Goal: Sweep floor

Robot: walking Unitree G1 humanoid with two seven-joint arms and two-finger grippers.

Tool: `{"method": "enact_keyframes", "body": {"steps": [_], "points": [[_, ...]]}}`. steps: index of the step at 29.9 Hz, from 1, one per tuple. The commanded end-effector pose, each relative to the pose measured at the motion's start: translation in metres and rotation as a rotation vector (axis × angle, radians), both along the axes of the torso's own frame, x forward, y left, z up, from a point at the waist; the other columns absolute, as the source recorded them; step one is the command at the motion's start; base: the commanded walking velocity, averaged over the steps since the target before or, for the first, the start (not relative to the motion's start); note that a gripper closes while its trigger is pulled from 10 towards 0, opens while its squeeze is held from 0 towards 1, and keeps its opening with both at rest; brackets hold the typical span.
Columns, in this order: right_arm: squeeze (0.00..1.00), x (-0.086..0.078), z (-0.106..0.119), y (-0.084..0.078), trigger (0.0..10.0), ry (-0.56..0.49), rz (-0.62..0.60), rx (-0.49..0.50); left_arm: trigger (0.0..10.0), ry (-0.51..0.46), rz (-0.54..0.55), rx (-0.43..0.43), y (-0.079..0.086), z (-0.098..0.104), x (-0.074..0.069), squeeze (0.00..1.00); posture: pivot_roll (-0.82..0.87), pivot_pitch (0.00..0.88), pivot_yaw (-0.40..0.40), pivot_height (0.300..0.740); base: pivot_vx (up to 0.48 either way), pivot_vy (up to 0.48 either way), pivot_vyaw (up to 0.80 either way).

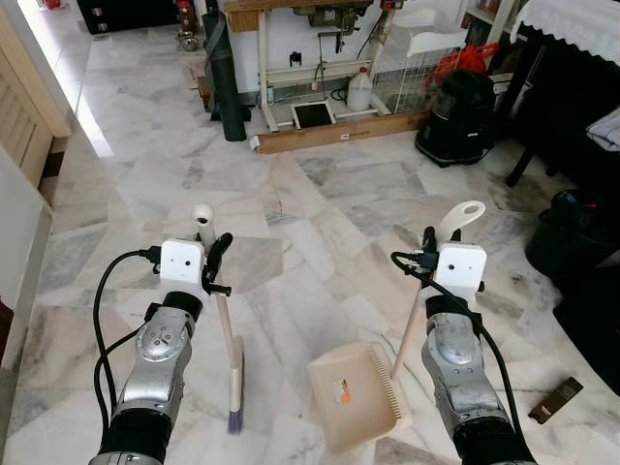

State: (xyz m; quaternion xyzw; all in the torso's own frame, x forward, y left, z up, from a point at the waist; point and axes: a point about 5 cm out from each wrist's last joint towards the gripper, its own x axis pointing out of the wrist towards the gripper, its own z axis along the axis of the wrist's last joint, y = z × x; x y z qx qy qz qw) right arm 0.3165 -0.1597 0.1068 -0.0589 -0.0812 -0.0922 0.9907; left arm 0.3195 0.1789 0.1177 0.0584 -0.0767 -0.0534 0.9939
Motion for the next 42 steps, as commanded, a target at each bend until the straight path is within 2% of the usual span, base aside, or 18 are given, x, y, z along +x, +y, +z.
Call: {"method": "enact_keyframes", "body": {"steps": [1, 6, 11, 42], "points": [[0.00, 0.0026, 0.0095, 0.0005, 10.0, -0.035, 0.005, -0.004, 10.0, -0.041, -0.005, 0.004, -0.0003, 0.0089, 0.0011, 0.00, -0.04, 0.066, 0.003, 0.740, 0.000, 0.000, -0.79], [0.00, 0.0024, 0.0092, -0.0002, 10.0, -0.031, 0.007, -0.007, 10.0, -0.041, -0.002, 0.013, -0.0004, 0.0081, 0.0007, 0.00, -0.04, 0.069, -0.001, 0.740, 0.000, 0.000, -0.79], [0.00, 0.0030, 0.0092, -0.0004, 10.0, -0.029, 0.009, -0.010, 10.0, -0.043, 0.003, 0.011, -0.0006, 0.0081, 0.0008, 0.00, -0.04, 0.068, -0.004, 0.740, 0.000, -0.353, -0.79], [0.00, 0.0025, 0.0091, 0.0000, 10.0, -0.027, 0.008, -0.009, 10.0, -0.044, 0.003, 0.003, 0.0010, 0.0089, 0.0012, 0.00, -0.04, 0.071, -0.001, 0.740, 0.000, 0.000, -0.79]]}}
